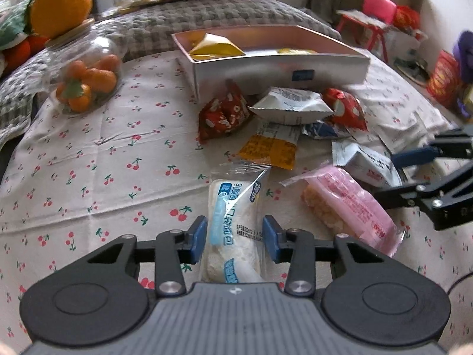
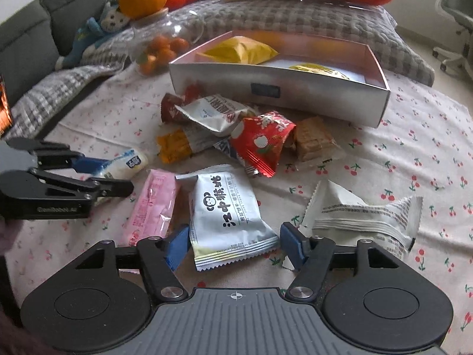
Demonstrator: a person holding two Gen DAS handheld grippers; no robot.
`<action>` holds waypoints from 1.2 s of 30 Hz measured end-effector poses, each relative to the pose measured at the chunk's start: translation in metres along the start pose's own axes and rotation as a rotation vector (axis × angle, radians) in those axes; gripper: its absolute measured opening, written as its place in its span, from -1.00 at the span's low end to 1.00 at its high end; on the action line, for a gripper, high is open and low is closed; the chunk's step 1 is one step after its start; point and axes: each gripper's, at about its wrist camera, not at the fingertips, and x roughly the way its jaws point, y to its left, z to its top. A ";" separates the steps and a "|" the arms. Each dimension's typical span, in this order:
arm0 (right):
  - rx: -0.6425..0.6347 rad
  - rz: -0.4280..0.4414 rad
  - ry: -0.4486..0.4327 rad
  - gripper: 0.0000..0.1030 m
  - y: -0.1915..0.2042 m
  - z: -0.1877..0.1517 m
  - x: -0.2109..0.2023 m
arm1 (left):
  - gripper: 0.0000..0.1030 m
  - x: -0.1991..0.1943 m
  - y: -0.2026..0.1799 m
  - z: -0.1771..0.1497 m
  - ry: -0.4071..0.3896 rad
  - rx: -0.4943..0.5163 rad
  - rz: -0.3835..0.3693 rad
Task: Organize snacks
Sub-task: 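Grasp the white-blue bread pack with the left tool while the right grasps a white printed pack, then lift both held white packs up from the pile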
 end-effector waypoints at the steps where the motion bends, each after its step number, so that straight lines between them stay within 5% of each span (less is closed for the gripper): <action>1: -0.007 -0.008 -0.003 0.30 0.001 0.001 0.001 | -0.26 0.000 0.001 0.002 0.012 0.010 -0.010; 5: -0.039 -0.039 -0.008 0.36 0.008 0.004 0.008 | -0.17 0.002 0.006 0.005 0.046 0.016 -0.043; 7: -0.065 -0.060 -0.009 0.37 0.013 0.005 0.011 | 0.05 0.003 0.005 0.005 0.059 0.023 -0.044; 12: -0.076 -0.075 -0.003 0.39 0.017 0.009 0.015 | 0.07 0.003 0.004 0.004 0.067 0.015 -0.035; 16: -0.075 -0.084 0.008 0.23 0.019 0.011 0.016 | -0.35 0.001 0.003 0.006 0.059 0.013 -0.034; 21: -0.077 -0.086 0.031 -0.04 0.022 0.016 0.013 | -0.57 0.001 0.005 0.007 0.059 -0.019 -0.048; 36: 0.184 0.000 0.065 -0.07 -0.003 0.028 -0.003 | -0.66 -0.005 0.019 0.015 0.055 -0.176 -0.105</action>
